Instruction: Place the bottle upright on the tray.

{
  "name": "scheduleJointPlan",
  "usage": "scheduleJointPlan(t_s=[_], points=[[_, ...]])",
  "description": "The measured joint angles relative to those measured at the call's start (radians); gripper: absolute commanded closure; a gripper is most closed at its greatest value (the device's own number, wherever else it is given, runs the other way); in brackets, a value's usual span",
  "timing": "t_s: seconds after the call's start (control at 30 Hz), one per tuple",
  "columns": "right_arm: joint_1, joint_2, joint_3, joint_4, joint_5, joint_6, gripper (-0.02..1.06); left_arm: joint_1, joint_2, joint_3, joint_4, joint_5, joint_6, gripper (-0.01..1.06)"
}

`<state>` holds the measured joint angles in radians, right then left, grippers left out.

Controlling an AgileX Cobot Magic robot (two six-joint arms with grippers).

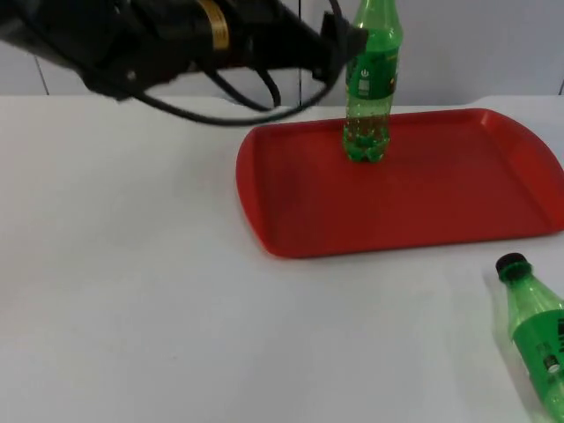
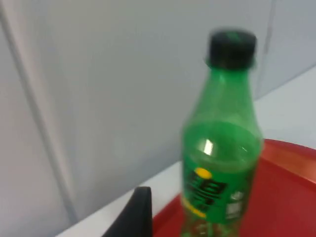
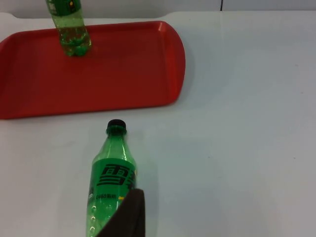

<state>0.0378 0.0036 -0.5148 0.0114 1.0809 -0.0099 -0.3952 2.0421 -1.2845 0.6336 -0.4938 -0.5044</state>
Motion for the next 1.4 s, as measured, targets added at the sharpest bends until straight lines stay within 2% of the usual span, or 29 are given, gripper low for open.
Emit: scheduleJointPlan(t_s=[0.13,0.17,0.3,0.33,0.47,0.5,0.63,0.67,0.73,0.83,0.87,0.97,1.07,1.17,1.4], points=[[0.000,0.000,0.000,0.000,0.000,0.000,0.00,0.000,-0.137,0.000,0.010,0.224,-0.051,0.00],[0.000,0.000,0.000,0.000,0.000,0.000,0.00,0.000,-0.137,0.000,0.010,0.224,-0.051,0.00],[0.000,0.000,0.000,0.000,0.000,0.000,0.00,0.000,-0.262,0.000,0.011,0.402,-0.064,0.00],[0.000,0.000,0.000,0.000,0.000,0.000,0.00,0.000,-0.262,0.000,0.011,0.402,-0.064,0.00],[0.000,0.000,0.000,0.000,0.000,0.000,0.00,0.000,-0.349,0.000,0.009,0.559,-0.064,0.00],[0.000,0.000,0.000,0.000,0.000,0.000,0.00,0.000,-0.349,0.000,0.009,0.559,-0.064,0.00],[0.000,0.000,0.000,0.000,0.000,0.000,0.00,0.000,-0.386,0.000,-0.018,0.708,-0.064,0.00],[0.000,0.000,0.000,0.000,0.000,0.000,0.00,0.000,-0.386,0.000,-0.018,0.708,-0.064,0.00],[0.000,0.000,0.000,0.000,0.000,0.002,0.00,0.000,-0.397,0.002,-0.063,0.768,-0.039,0.00],[0.000,0.000,0.000,0.000,0.000,0.002,0.00,0.000,-0.420,0.013,-0.236,0.805,0.105,0.00],[0.000,0.000,0.000,0.000,0.000,0.002,0.00,0.000,-0.420,0.013,-0.236,0.805,0.105,0.00],[0.000,0.000,0.000,0.000,0.000,0.002,0.00,0.000,-0.445,0.013,-0.467,0.820,0.334,0.00],[0.000,0.000,0.000,0.000,0.000,0.002,0.00,0.000,-0.457,0.013,-0.578,0.823,0.445,0.00],[0.000,0.000,0.000,0.000,0.000,0.002,0.00,0.000,-0.468,0.013,-0.615,0.824,0.482,0.00],[0.000,0.000,0.000,0.000,0.000,0.002,0.00,0.000,-0.490,0.020,-0.634,0.828,0.480,0.00]])
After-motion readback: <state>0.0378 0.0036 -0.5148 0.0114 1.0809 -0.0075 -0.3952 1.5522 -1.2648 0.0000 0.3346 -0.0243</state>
